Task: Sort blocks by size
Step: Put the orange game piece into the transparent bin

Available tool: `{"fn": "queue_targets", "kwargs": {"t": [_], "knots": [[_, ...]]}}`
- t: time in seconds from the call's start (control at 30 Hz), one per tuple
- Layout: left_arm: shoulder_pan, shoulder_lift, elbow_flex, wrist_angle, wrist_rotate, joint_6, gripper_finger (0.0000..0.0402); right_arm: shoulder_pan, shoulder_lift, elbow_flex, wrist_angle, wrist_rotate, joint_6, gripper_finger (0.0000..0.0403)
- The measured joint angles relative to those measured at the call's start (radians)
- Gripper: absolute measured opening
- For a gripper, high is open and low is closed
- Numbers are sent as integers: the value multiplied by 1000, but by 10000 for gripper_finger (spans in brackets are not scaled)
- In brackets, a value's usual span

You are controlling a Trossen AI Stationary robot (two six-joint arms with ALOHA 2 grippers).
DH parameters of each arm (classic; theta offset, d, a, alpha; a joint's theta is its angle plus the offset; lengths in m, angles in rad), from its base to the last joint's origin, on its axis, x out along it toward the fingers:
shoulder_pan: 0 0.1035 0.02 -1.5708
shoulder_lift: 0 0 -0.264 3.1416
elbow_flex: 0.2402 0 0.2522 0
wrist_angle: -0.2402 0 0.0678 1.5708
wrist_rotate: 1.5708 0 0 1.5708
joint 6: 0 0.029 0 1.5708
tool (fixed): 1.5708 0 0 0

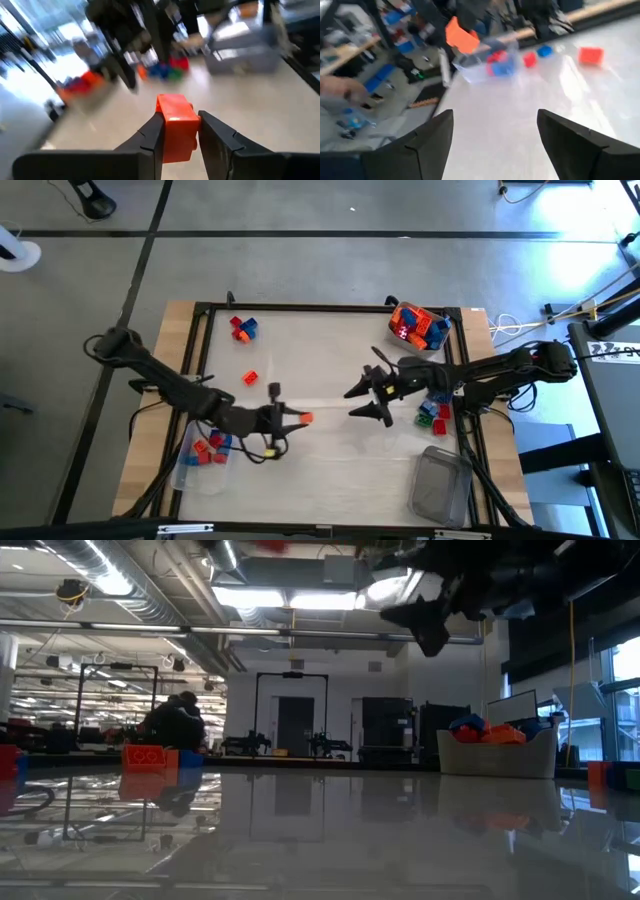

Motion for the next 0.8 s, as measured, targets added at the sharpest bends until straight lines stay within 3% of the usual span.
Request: {"fn": "queue_targets", "kwargs": {"t": [0.27,0.43,0.57,0.8], "knots": [[-109,-185,0,-598,86,-569,86,0,1,0,-76,89,-33,287],[-191,-218,0,-876,237,-911,87,0,1,0,-90,89,-39,287],[-263,-215,-1,-992,332,-1092,87,0,2,0,-105,90,-40,287],[-355,-215,-70,-1019,416,-1270,88,0,2,0,-130,107,-39,287]]}}
